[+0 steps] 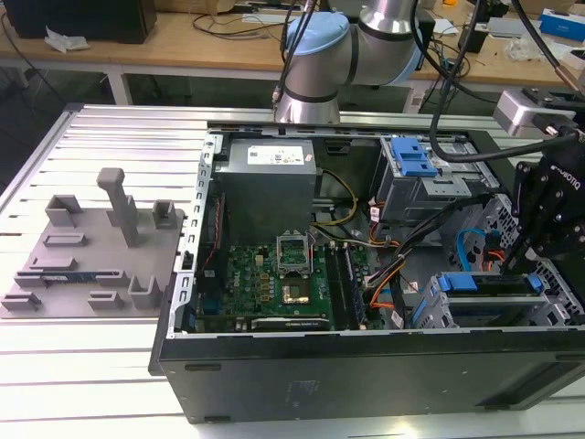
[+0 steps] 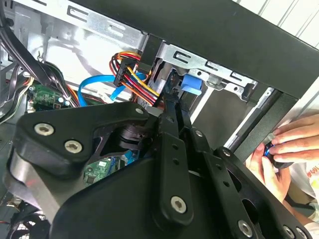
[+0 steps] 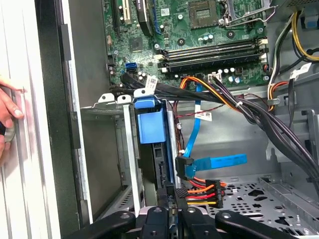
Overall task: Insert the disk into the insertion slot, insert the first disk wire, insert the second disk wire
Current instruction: 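Insert the first disk wire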
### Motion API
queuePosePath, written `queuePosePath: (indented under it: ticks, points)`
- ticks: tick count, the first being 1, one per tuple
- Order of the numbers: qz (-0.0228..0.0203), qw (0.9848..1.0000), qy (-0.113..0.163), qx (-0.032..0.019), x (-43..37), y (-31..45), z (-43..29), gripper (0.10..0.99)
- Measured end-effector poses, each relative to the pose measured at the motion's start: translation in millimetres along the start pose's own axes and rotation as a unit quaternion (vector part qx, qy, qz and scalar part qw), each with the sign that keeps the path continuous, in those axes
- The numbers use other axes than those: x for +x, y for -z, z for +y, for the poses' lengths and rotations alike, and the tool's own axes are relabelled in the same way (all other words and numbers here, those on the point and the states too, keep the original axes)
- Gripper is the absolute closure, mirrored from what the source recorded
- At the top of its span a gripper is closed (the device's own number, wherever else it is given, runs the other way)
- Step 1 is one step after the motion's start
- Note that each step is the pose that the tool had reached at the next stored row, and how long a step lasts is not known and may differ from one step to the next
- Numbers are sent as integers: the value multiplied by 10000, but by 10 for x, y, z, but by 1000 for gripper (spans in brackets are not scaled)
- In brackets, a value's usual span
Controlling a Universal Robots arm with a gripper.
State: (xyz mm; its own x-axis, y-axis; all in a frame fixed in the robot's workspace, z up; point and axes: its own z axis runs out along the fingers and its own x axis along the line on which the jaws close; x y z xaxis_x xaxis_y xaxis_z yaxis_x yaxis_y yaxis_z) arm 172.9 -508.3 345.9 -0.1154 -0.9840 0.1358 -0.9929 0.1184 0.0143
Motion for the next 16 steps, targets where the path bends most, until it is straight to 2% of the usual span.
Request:
queuePosePath:
  ticks: [3,7,8,9,10,16]
  points:
    - [4,10000,9,-68,2,-4,-7,922]
    - [4,10000,10,-70,2,-4,-8,922]
    - [-44,10000,12,-76,4,-5,-11,922]
    - [-140,9999,15,-87,9,-6,-14,922]
    - [-168,9998,16,-90,12,-6,-15,922]
    - [-170,9998,16,-91,17,-7,-18,922]
